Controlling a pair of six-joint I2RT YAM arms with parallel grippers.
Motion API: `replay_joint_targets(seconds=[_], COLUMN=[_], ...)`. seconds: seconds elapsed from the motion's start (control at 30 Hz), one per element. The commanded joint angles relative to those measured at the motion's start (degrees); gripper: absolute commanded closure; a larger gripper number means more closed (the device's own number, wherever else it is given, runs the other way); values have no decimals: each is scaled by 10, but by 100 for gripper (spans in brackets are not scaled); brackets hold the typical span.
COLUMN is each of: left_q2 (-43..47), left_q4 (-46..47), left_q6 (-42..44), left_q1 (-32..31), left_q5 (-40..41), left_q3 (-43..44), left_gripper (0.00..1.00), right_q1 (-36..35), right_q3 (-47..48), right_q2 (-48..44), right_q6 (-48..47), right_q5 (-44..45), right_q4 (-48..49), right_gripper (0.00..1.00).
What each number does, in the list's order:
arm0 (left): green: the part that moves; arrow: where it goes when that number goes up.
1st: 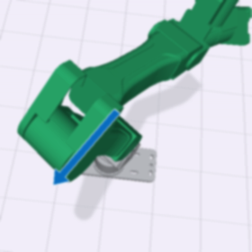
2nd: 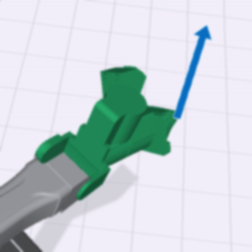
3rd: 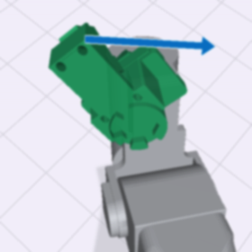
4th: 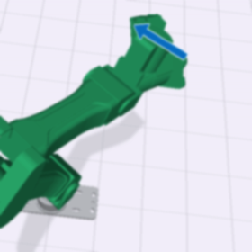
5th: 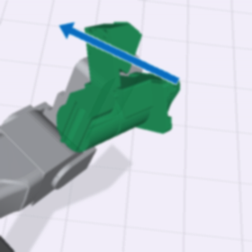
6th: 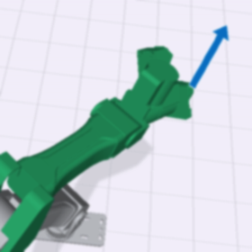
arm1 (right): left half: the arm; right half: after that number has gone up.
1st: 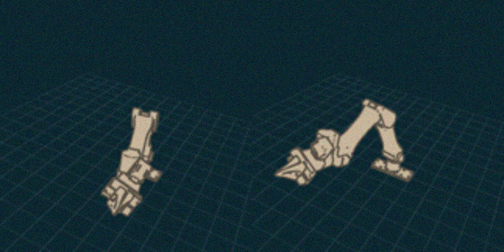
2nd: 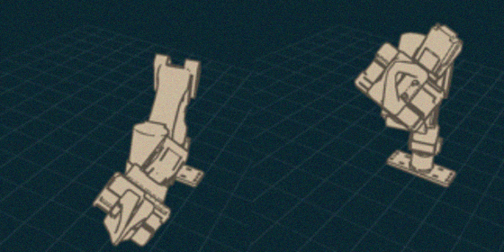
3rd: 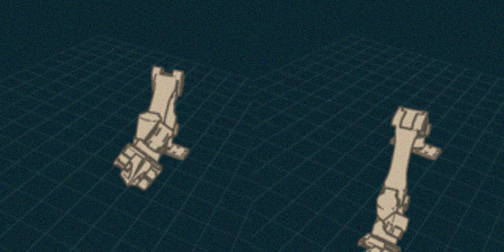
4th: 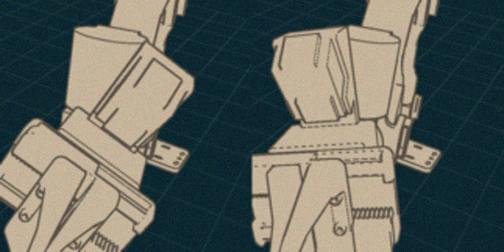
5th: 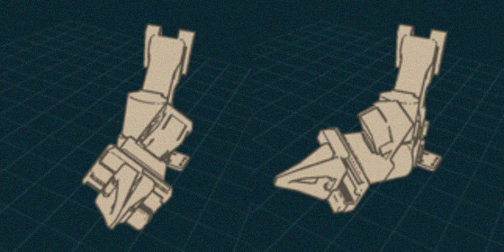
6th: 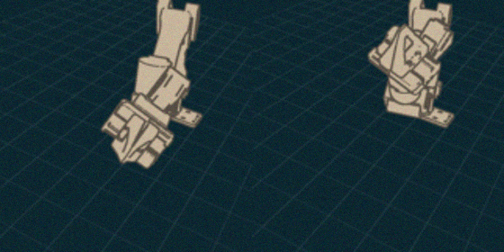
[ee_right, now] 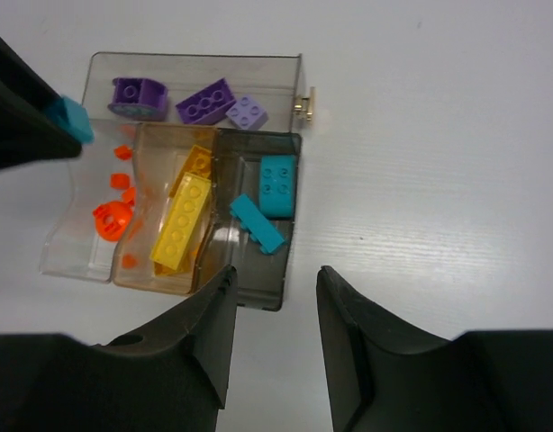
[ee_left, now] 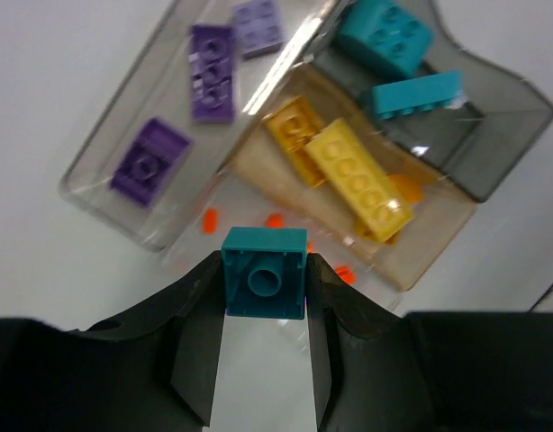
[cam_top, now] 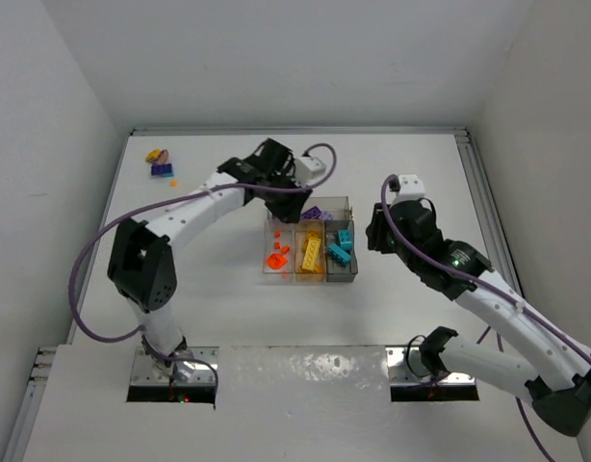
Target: Sort the legos into containers by color
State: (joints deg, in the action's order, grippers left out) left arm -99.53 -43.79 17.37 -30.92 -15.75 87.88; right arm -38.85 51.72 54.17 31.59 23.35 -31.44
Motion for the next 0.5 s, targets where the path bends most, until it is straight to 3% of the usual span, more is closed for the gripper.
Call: replay_joint_targets(seconds=[0.0,0.13,0.27,0.47], left_q2=[-35,-76,-137,-179], left_q4=[55,108,120,140], left_q6=[-46,-75,-86,-88], left_q1=[-60,-118,-164,-181], left_q5=[-30,-44,-46,-44], left_q3=[25,37,68,73], left_gripper=[100,100,92,78], right_q1=[-3,-3,-3,-3], right_q3=[-11,-13,-4,-1], right_q2=[-51,-96,-114,-115], right_q6=[49,69,69,74], right_q5=[93,164,178,172], right_q4=[-31,-73,-100,-116], right_gripper=[60,59,59,59])
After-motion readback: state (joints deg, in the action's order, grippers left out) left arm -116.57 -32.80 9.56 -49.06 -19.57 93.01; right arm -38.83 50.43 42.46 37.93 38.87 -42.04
